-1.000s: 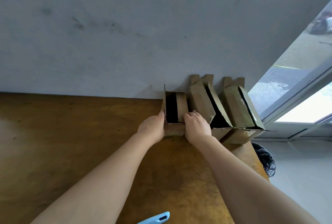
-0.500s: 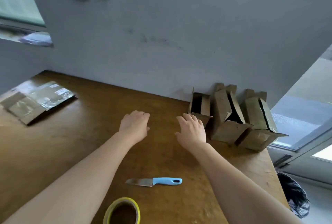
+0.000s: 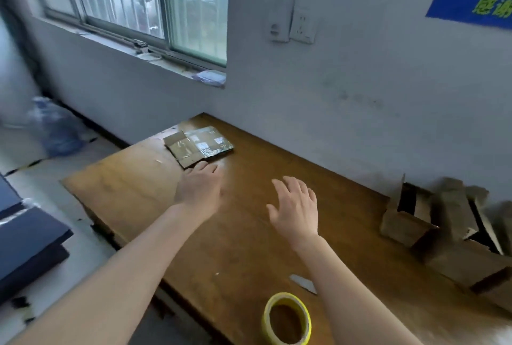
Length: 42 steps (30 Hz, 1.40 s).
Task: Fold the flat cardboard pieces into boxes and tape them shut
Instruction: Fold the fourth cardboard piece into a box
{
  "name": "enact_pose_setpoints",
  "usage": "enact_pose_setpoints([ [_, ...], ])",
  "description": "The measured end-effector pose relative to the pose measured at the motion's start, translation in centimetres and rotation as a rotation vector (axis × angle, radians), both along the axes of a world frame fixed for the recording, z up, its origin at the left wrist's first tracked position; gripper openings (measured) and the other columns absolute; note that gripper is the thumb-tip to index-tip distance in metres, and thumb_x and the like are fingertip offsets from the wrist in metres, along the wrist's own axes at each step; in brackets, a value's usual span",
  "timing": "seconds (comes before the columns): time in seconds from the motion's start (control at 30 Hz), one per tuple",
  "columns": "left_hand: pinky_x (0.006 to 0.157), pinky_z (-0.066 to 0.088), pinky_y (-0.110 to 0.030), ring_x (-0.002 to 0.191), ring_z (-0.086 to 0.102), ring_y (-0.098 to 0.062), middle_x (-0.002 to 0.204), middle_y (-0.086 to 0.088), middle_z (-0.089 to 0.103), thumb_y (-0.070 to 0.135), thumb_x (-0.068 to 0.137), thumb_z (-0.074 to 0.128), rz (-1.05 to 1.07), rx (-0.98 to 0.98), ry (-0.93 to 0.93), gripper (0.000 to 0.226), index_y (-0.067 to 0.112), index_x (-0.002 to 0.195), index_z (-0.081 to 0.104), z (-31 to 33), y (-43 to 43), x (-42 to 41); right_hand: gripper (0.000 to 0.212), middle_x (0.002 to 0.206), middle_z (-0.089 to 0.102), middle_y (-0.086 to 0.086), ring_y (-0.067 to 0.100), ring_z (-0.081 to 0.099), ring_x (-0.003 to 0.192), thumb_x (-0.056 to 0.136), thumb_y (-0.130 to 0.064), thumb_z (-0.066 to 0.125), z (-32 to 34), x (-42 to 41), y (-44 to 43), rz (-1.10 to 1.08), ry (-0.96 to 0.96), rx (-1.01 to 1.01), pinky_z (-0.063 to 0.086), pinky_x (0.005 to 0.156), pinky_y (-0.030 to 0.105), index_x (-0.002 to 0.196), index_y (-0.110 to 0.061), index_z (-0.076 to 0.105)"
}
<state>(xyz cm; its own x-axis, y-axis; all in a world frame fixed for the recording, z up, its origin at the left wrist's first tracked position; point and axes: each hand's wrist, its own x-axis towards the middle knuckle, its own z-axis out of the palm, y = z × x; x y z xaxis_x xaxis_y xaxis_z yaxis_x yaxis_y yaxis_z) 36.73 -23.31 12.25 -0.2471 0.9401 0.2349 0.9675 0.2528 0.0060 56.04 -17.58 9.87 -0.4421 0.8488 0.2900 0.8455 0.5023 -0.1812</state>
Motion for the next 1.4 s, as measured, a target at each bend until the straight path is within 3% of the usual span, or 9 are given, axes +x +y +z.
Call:
enact_pose_setpoints([
  [0.5,0.097,0.04,-0.035,0.131,0.04,-0.02,0.14,0.001,0.048,0.037,0.09,0.06,0.105,0.012,-0.025,0.047,0.02,0.132,0.048,-2.4,-2.0,-20.5,0.058,0.147,0.042,0.005,0.021,0.032,0.14,0.09,-0.036,0.063,-0.2,-18.8,0.1,-0.016,-0.023,0.02,0.023,0.113,0.035,0.143,-0.022,0.044],
  [1.0,0.098,0.039,-0.034,0.131,0.04,-0.019,0.139,0.001,0.05,0.036,0.091,0.059,0.068,-0.069,-0.078,0.044,0.02,0.131,0.052,-6.6,9.7,-29.7,0.049,0.142,0.046,0.004,0.021,0.035,0.137,0.089,-0.035,0.061,-3.7,-27.3,10.7,-0.061,-0.104,-0.04,0.027,0.11,0.034,0.135,-0.023,0.049],
  [1.4,0.092,0.042,-0.031,0.123,0.044,-0.018,0.133,0.005,0.052,0.034,0.092,0.055,-0.166,-0.212,-0.133,0.035,0.022,0.125,0.053,-11.6,20.9,-37.0,0.047,0.139,0.049,0.004,0.022,0.036,0.135,0.089,-0.031,0.062,-7.5,-33.9,15.9,-0.28,-0.151,-0.165,0.028,0.109,0.035,0.133,-0.022,0.05],
])
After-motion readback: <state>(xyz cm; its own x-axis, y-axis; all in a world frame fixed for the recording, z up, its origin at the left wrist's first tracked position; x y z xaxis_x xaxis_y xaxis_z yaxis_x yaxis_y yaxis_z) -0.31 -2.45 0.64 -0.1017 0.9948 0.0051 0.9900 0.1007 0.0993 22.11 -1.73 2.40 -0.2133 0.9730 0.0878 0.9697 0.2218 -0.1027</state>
